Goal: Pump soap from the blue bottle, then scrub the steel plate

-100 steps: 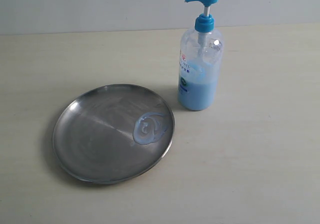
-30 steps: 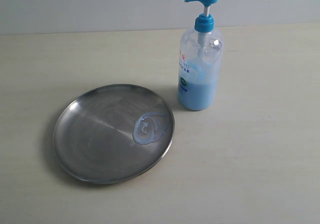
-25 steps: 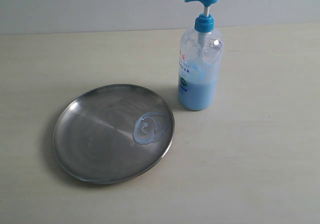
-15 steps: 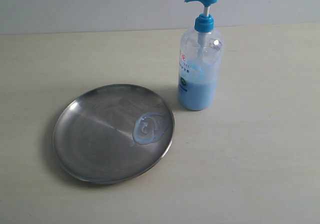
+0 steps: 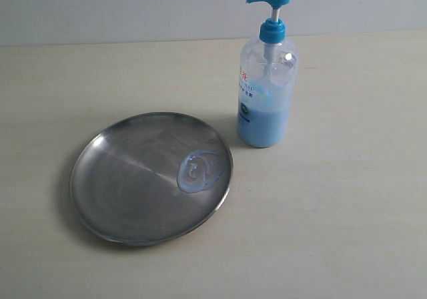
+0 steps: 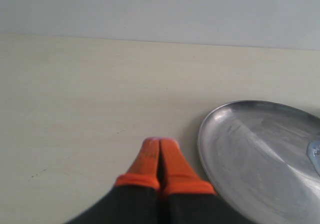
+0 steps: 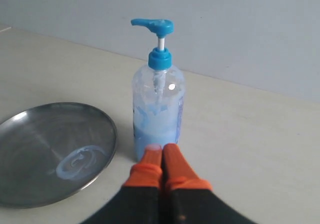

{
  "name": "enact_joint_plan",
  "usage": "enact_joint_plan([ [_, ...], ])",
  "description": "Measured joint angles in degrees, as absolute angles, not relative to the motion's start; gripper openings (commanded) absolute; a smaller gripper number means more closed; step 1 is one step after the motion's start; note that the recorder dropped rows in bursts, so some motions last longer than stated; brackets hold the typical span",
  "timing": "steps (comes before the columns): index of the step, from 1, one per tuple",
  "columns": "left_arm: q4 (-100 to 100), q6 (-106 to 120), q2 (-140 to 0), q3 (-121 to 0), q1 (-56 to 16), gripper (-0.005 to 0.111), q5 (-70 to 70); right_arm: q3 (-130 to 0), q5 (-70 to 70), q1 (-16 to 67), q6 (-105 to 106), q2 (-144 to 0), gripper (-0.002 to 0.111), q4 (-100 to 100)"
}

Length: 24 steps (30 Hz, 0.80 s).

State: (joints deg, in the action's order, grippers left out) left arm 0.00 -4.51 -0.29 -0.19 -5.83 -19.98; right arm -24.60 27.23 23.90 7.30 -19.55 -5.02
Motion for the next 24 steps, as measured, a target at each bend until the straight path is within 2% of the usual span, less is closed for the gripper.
enact_joint_plan([
  [12, 0.0, -4.51, -0.29, -0.19, -5.83, 0.0, -19.98, -24.6, 29.39, 23.9, 0.0, -4.92, 0.0, 6.66],
  [24, 0.0, -4.51, -0.29, -0.19, -5.83, 0.0, -19.98, -24.6, 34.12, 23.9, -4.63, -2.79, 0.0, 10.25],
])
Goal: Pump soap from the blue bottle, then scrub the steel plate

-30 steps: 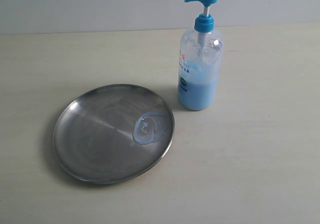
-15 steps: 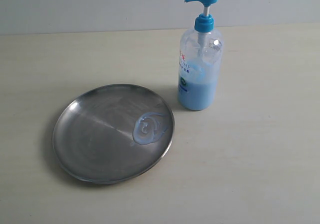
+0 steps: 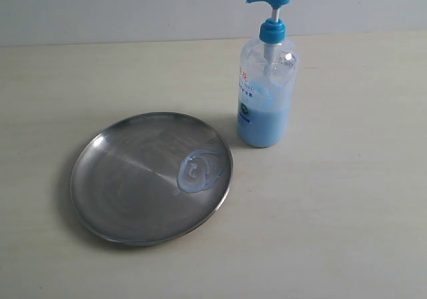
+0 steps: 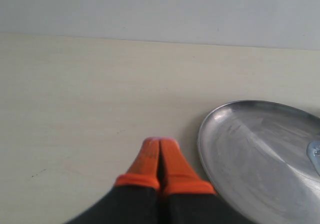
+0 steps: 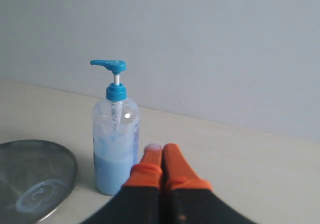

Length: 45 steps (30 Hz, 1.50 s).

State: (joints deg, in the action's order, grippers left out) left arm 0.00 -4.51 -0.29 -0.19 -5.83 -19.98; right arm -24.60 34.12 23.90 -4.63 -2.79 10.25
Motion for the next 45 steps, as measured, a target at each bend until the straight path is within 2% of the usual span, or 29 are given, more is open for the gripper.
enact_joint_plan([
  [25, 0.0, -4.51, -0.29, -0.19, -5.83, 0.0, -20.03, -23.62, 30.64, 23.63, -1.64, -2.55, 0.0, 7.91],
  [36, 0.0, -4.51, -0.29, -0.19, -5.83, 0.0, -20.03, -10.9, 15.87, 12.44, -2.35, -2.31, 0.0, 7.16],
  [45, 0.0, -4.51, -0.29, -0.19, -5.83, 0.0, -20.03, -7.09, 14.51, 7.93, -2.45, -2.31, 0.0, 7.2],
])
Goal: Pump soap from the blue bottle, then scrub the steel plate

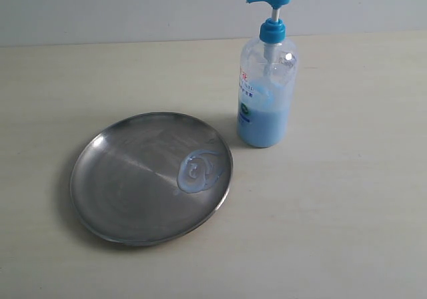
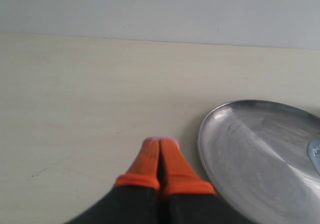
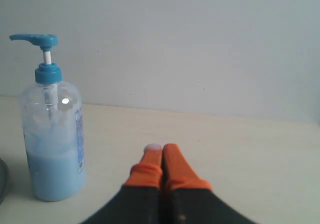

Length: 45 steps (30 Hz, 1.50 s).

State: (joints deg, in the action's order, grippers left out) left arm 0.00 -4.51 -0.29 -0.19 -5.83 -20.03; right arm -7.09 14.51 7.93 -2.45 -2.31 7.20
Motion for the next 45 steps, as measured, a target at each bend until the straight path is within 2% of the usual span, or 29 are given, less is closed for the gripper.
enact_joint_plan([
  [10, 0.0, -4.51, -0.29, -0.19, -5.83, 0.0, -20.13, -0.41, 13.96, 7.49, -2.56, -0.32, 0.0, 6.57],
  [18, 0.0, -4.51, -0.29, -0.19, -5.83, 0.0, -20.48, -0.27, 14.44, 2.98, -2.56, -0.33, 0.0, 6.06],
  [45, 0.0, -4.51, -0.29, -0.19, -5.83, 0.0, -20.51, -0.27, 15.53, 2.98, -2.77, -0.33, 0.0, 5.92],
])
